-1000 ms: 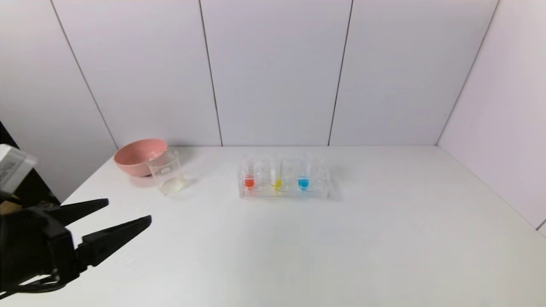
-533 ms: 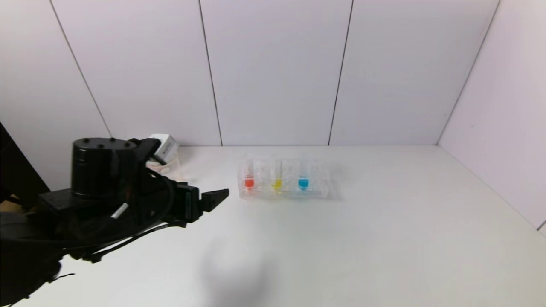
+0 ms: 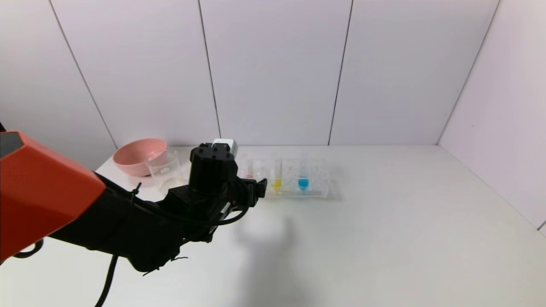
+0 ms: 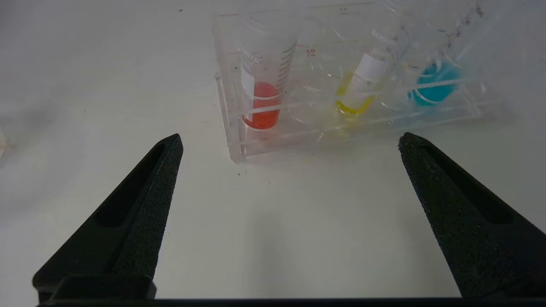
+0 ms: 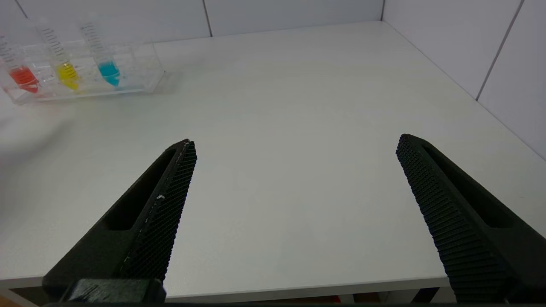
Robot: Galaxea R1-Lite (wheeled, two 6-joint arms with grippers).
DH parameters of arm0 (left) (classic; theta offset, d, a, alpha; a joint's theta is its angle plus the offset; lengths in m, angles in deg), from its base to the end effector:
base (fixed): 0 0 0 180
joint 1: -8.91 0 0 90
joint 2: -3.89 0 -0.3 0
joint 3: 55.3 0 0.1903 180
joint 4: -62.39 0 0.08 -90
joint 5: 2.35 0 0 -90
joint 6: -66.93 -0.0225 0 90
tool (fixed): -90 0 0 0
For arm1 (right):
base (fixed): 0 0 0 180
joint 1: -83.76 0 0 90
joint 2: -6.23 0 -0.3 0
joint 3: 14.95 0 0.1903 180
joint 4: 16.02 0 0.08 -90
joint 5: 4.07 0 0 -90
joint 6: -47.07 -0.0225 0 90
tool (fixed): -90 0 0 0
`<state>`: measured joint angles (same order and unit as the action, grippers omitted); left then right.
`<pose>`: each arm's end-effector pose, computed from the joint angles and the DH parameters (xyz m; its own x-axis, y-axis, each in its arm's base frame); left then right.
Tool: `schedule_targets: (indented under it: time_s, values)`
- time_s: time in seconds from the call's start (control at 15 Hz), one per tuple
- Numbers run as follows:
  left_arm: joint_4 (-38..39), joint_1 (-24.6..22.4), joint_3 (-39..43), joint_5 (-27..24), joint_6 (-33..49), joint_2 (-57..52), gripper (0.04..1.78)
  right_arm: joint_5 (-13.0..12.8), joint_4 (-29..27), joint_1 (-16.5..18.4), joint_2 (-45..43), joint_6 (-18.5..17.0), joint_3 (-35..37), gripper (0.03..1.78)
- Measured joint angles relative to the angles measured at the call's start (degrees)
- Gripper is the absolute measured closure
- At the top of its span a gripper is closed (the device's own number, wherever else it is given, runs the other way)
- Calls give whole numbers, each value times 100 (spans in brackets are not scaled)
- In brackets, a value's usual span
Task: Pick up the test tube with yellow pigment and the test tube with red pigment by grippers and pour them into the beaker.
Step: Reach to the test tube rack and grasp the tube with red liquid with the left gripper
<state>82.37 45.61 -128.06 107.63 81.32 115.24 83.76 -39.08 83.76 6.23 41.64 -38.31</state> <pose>0.2883 -0.2053 0.1284 0.9183 -0.2583 -0.2999 0.2290 0.9647 -0.1299 -0.0228 -0.0009 0.0760 0.9993 -0.0379 0.0052 0.0372 0.9948 0.0948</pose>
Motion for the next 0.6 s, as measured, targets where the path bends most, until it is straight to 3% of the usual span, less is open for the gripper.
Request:
schedule_targets:
  time_s: [0.33, 0.6]
  values:
    - [1128, 52, -488, 855, -731, 863, 6, -2, 2, 0, 0, 0, 0, 10]
    - [1379, 28, -759, 934, -909, 1230, 6, -2, 0, 0, 0, 0, 0, 10]
